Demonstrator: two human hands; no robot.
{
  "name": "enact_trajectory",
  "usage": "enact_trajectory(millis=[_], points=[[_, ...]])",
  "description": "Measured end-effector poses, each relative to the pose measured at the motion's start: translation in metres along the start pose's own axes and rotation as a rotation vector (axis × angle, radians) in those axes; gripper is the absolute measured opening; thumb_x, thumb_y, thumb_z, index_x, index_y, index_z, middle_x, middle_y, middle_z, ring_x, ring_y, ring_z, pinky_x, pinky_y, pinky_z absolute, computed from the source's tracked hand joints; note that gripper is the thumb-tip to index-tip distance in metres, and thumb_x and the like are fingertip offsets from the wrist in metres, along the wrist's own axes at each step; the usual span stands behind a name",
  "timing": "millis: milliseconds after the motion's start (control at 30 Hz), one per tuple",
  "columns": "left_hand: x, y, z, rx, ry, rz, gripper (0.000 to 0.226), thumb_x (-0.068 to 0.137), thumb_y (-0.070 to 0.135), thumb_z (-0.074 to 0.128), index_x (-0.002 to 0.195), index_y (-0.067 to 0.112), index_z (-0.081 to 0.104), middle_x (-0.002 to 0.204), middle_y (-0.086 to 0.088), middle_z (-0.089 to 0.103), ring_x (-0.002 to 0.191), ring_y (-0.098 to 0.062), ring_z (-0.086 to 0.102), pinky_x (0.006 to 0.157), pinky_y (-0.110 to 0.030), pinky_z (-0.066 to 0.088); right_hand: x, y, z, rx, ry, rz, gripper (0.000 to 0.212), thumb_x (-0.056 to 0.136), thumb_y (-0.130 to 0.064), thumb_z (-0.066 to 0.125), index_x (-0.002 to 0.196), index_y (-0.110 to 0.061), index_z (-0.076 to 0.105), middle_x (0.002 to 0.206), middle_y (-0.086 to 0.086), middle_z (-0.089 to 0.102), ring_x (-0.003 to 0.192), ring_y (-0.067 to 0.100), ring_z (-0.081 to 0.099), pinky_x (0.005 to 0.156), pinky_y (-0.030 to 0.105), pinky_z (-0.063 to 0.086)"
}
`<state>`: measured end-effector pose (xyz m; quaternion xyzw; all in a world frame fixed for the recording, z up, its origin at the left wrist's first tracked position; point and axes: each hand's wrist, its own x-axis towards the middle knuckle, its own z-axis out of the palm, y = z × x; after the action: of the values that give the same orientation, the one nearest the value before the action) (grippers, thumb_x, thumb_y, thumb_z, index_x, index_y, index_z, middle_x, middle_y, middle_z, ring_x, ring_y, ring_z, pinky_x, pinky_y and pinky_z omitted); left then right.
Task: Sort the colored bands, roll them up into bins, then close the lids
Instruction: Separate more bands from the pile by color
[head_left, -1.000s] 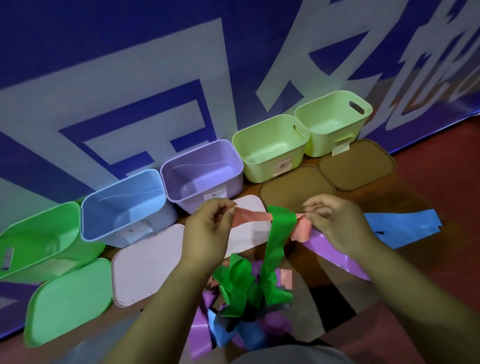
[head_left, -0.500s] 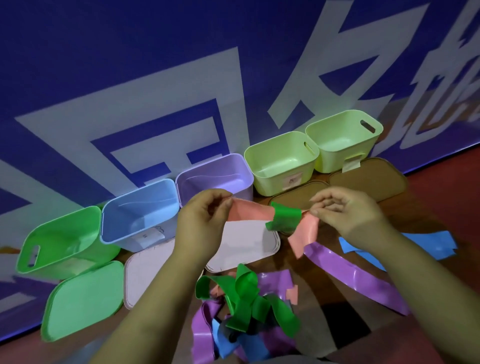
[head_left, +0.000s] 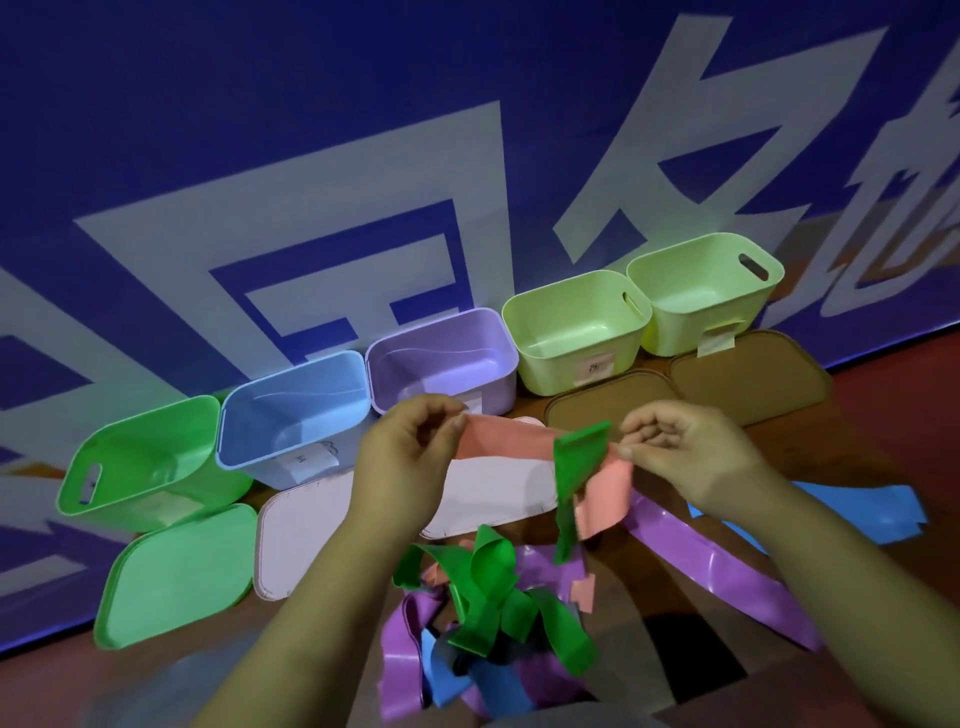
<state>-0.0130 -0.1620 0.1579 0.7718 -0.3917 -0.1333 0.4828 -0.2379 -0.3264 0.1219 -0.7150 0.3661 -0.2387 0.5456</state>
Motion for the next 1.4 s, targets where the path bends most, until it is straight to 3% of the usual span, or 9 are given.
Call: enact_trajectory(millis=[233, 400, 567, 667, 900, 1033, 1133, 1233, 1400], points=[[-0.004, -0.003, -0.002, 0.021, 0.015, -0.013, 0.031, 0.091, 0.017, 0.069, 0.08, 0.046, 0.064, 0.085, 0.026, 0.068, 0.08, 0.002, 0.063, 0.072, -0.008, 0.047, 0.003, -0.001, 0.001, 0.092, 0.058, 0.018, 0.026, 0.079, 0.009, 0.073, 0.085, -0.016, 0.069, 0.075, 0.001, 0.065, 0.063, 0.0, 0.06, 0.061, 0.013, 0.051], [-0.009, -0.004, -0.006, -0.039, 0.046, -0.03, 0.025, 0.091, 0.014, 0.069, 0.085, 0.039, 0.067, 0.083, 0.016, 0.071, 0.078, 0.002, 0.064, 0.07, -0.007, 0.047, 0.007, -0.001, 0.009, 0.071, -0.007, 0.008, 0.026, 0.082, 0.01, 0.069, 0.087, -0.016, 0.068, 0.075, 0.0, 0.063, 0.064, 0.003, 0.059, 0.063, 0.014, 0.051], [-0.02, -0.018, -0.024, -0.129, 0.072, -0.1, 0.02, 0.092, 0.013, 0.067, 0.089, 0.032, 0.07, 0.082, 0.02, 0.072, 0.076, 0.003, 0.064, 0.068, -0.008, 0.047, 0.006, 0.007, 0.035, 0.134, -0.204, 0.076, 0.029, 0.085, 0.012, 0.064, 0.091, -0.016, 0.067, 0.076, 0.002, 0.06, 0.067, 0.008, 0.057, 0.068, 0.02, 0.048], [-0.03, -0.033, -0.042, -0.162, 0.135, -0.154, 0.017, 0.092, 0.01, 0.066, 0.089, 0.027, 0.07, 0.079, 0.023, 0.071, 0.073, 0.007, 0.063, 0.067, -0.005, 0.045, 0.004, 0.016, 0.061, 0.176, -0.288, 0.113, 0.029, 0.085, 0.011, 0.065, 0.094, -0.016, 0.068, 0.078, 0.0, 0.06, 0.07, 0.004, 0.056, 0.071, 0.014, 0.046], [-0.081, -0.109, -0.111, -0.175, 0.317, -0.383, 0.018, 0.092, 0.006, 0.067, 0.088, 0.022, 0.072, 0.082, 0.005, 0.073, 0.071, -0.001, 0.064, 0.067, -0.015, 0.05, -0.014, 0.015, 0.15, 0.226, -0.614, 0.211, 0.027, 0.085, 0.011, 0.065, 0.101, -0.01, 0.067, 0.082, 0.004, 0.067, 0.076, 0.013, 0.055, 0.065, 0.018, 0.043], [-0.129, -0.155, -0.157, -0.121, 0.412, -0.541, 0.018, 0.09, 0.005, 0.067, 0.086, 0.022, 0.072, 0.074, 0.003, 0.073, 0.068, -0.011, 0.063, 0.067, -0.027, 0.052, -0.023, 0.01, 0.207, 0.104, -0.831, 0.246, 0.03, 0.078, -0.003, 0.074, 0.104, -0.016, 0.07, 0.081, 0.006, 0.068, 0.076, 0.017, 0.056, 0.066, 0.026, 0.041], [-0.168, -0.185, -0.191, -0.07, 0.484, -0.646, 0.02, 0.09, 0.006, 0.066, 0.086, 0.025, 0.07, 0.075, 0.004, 0.071, 0.068, -0.014, 0.062, 0.069, -0.03, 0.051, -0.03, 0.004, 0.25, -0.034, -0.964, 0.231, 0.032, 0.077, -0.003, 0.075, 0.104, -0.019, 0.07, 0.077, -0.004, 0.067, 0.069, 0.009, 0.056, 0.061, 0.018, 0.042], [-0.204, -0.214, -0.221, -0.02, 0.501, -0.755, 0.016, 0.091, 0.006, 0.065, 0.09, 0.021, 0.07, 0.079, 0.0, 0.07, 0.069, -0.014, 0.061, 0.065, -0.026, 0.048, -0.038, -0.001, 0.291, -0.186, -1.031, 0.194, 0.032, 0.081, 0.001, 0.073, 0.103, -0.021, 0.07, 0.07, -0.012, 0.067, 0.065, 0.003, 0.056, 0.06, 0.017, 0.043], [-0.253, -0.262, -0.254, 0.006, 0.532, -0.912, 0.017, 0.091, 0.006, 0.064, 0.085, 0.022, 0.069, 0.071, 0.002, 0.067, 0.06, -0.014, 0.056, 0.061, -0.029, 0.045, -0.052, -0.002, 0.353, -0.406, -1.103, 0.105, 0.025, 0.082, -0.013, 0.074, 0.1, -0.029, 0.073, 0.074, -0.012, 0.067, 0.062, -0.005, 0.055, 0.067, 0.014, 0.045]])
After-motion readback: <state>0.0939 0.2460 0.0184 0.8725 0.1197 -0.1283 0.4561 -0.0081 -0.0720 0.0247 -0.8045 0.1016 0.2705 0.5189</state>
